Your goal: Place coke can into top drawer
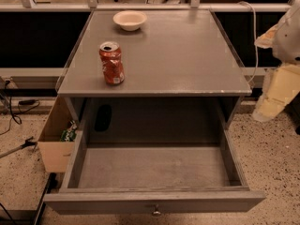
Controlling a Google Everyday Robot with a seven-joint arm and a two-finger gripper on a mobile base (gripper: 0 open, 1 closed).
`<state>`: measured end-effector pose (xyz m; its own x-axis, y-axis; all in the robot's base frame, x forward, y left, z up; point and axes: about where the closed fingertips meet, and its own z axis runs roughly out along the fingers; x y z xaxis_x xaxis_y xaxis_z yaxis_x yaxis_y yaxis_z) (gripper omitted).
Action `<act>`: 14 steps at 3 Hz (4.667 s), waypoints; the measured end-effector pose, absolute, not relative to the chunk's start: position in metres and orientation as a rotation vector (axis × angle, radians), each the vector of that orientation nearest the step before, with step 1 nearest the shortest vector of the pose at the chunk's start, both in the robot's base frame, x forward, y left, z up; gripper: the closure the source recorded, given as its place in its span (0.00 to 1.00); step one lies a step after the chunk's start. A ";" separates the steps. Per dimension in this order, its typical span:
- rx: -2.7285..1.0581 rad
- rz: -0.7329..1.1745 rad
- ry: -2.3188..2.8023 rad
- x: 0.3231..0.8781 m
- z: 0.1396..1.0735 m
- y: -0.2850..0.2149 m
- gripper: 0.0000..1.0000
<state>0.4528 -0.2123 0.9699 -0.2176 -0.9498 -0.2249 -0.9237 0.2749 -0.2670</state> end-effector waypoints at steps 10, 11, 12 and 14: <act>-1.362 0.262 1.778 0.665 0.920 -0.067 0.00; -1.382 0.345 1.731 0.674 0.912 -0.042 0.00; -1.411 0.425 1.675 0.677 0.908 -0.013 0.00; -1.486 0.588 1.547 0.652 0.915 0.046 0.00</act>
Offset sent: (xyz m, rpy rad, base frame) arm 0.0890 0.0584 -0.0502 0.1400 -0.1358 0.0153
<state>0.6523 0.0460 0.9147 0.1095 -0.5374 -0.8362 -0.9571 0.1701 -0.2347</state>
